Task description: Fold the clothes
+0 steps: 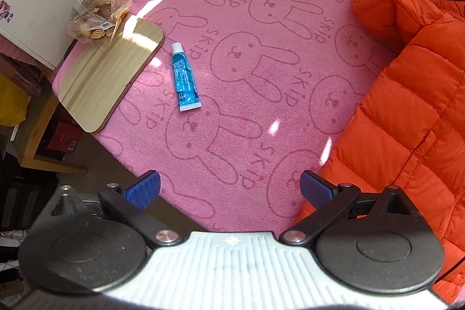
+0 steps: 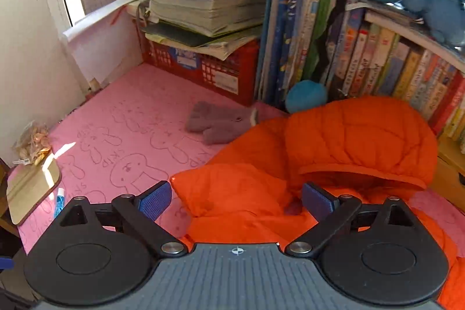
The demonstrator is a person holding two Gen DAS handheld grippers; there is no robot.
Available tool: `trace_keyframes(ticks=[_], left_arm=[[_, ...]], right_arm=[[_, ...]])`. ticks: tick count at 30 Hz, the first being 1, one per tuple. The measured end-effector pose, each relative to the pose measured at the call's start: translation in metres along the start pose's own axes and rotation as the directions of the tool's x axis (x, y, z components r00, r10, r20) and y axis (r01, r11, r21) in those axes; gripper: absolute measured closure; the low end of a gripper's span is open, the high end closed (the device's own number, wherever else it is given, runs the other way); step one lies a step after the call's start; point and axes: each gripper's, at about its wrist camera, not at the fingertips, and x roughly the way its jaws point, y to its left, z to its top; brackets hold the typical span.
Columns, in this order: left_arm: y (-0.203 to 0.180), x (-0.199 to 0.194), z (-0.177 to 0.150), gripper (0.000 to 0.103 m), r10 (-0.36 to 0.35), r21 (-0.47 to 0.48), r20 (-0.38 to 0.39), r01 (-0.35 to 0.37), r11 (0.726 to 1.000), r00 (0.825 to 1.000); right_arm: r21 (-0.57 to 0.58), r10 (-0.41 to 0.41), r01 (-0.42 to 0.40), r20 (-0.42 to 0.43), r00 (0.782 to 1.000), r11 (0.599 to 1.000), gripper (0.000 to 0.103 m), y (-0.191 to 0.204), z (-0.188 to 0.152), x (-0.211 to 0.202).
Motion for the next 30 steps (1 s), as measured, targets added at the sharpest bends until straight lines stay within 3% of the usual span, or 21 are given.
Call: trace_keyframes(ticks=[2,3,4,5,7,9,12,15,17,19,21,25,28,30], left_arm=[[0.019,-0.001,0.001,0.000,-0.010,-0.040,-0.008,0.010,0.999,1.000],[0.028,-0.002,0.002,0.000,-0.020,-0.066,-0.012,0.019,0.998,1.000],[0.037,-0.002,0.004,0.000,-0.037,-0.094,-0.017,0.035,0.995,0.999],[0.045,-0.002,0.005,0.000,-0.054,-0.122,-0.022,0.051,0.991,0.998],[0.060,-0.001,0.010,0.000,-0.101,-0.184,-0.026,0.095,0.978,0.995],[0.065,0.001,0.019,0.000,-0.150,-0.225,-0.018,0.142,0.964,0.989],[0.061,0.006,0.037,0.000,-0.209,-0.239,-0.004,0.202,0.950,0.978],[0.033,0.012,0.062,0.000,-0.261,-0.167,0.012,0.260,0.951,0.965],[0.005,0.016,0.079,0.000,-0.332,-0.106,0.036,0.334,0.937,0.943],[-0.022,0.024,0.091,0.000,-0.434,-0.066,0.056,0.437,0.897,0.899],[-0.053,0.040,0.103,0.000,-0.493,-0.052,0.002,0.493,0.869,0.870],[-0.095,0.076,0.106,0.000,-0.490,-0.129,-0.123,0.476,0.870,0.863],[-0.111,0.088,0.096,0.000,-0.465,-0.144,-0.148,0.447,0.883,0.873],[-0.118,0.091,0.088,0.000,-0.466,-0.143,-0.177,0.446,0.883,0.867]], right_arm=[[-0.020,-0.028,0.026,-0.141,0.990,0.999,0.010,0.023,0.014,0.051],[-0.037,-0.063,0.057,-0.188,0.980,0.998,0.034,0.027,0.012,0.065],[-0.059,-0.124,0.114,-0.202,0.972,0.992,0.077,0.028,0.006,0.072],[-0.075,-0.177,0.165,-0.203,0.963,0.983,0.084,0.027,0.000,0.076],[-0.059,-0.224,0.219,-0.115,0.968,0.974,0.089,0.016,-0.018,0.054],[-0.042,-0.291,0.289,-0.061,0.955,0.956,0.090,0.006,-0.038,0.027],[-0.037,-0.376,0.375,-0.044,0.926,0.926,0.090,-0.014,-0.090,-0.013],[-0.049,-0.403,0.400,-0.094,0.910,0.915,0.090,-0.027,-0.137,-0.031],[-0.050,-0.406,0.403,-0.110,0.907,0.914,0.089,-0.029,-0.160,-0.038],[-0.048,-0.415,0.412,-0.126,0.901,0.910,0.088,-0.028,-0.180,-0.042],[-0.030,-0.417,0.416,-0.124,0.901,0.909,0.088,-0.028,-0.187,-0.041],[0.008,-0.420,0.424,-0.120,0.900,0.906,0.087,-0.028,-0.200,-0.040],[0.066,-0.403,0.413,-0.124,0.907,0.908,0.086,-0.037,-0.204,-0.039],[0.106,-0.390,0.404,-0.127,0.912,0.909,0.085,-0.043,-0.208,-0.039]])
